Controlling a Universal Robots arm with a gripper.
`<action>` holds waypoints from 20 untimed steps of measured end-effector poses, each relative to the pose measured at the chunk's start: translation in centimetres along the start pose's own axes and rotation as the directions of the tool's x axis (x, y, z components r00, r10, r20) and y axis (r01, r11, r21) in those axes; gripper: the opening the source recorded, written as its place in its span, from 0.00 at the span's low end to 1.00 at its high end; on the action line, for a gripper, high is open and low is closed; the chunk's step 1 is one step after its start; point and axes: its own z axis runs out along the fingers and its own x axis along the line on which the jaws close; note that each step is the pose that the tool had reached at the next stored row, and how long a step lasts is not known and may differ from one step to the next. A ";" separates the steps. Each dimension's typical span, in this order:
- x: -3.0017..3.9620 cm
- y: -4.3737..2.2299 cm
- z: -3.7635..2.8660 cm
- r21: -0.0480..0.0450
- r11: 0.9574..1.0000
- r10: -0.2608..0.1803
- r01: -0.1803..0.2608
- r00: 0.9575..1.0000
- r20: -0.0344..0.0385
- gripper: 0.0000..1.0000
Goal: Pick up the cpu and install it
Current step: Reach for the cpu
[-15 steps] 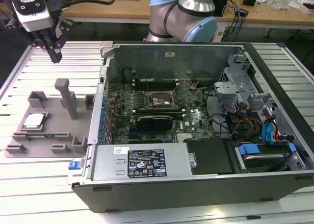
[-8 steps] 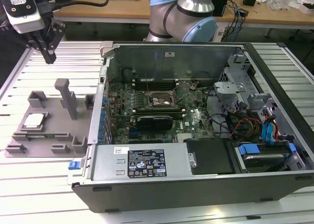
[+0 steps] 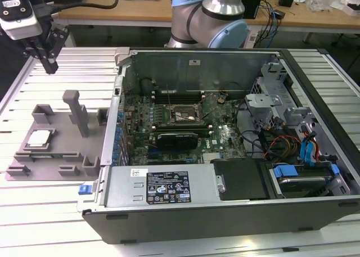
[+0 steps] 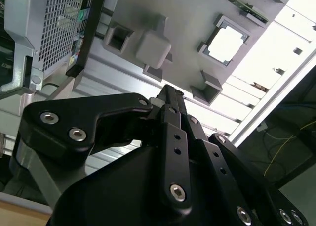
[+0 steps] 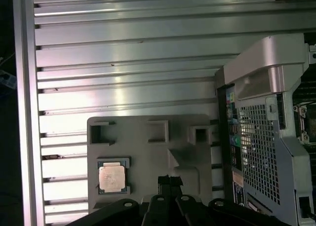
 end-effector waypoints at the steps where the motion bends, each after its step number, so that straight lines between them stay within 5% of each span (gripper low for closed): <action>1: 0.17 0.00 0.04 0.000 1.000 0.000 0.000 1.000 0.000 0.11; 20: 3.78 0.11 1.08 0.000 1.000 0.000 0.000 1.000 0.000 0.11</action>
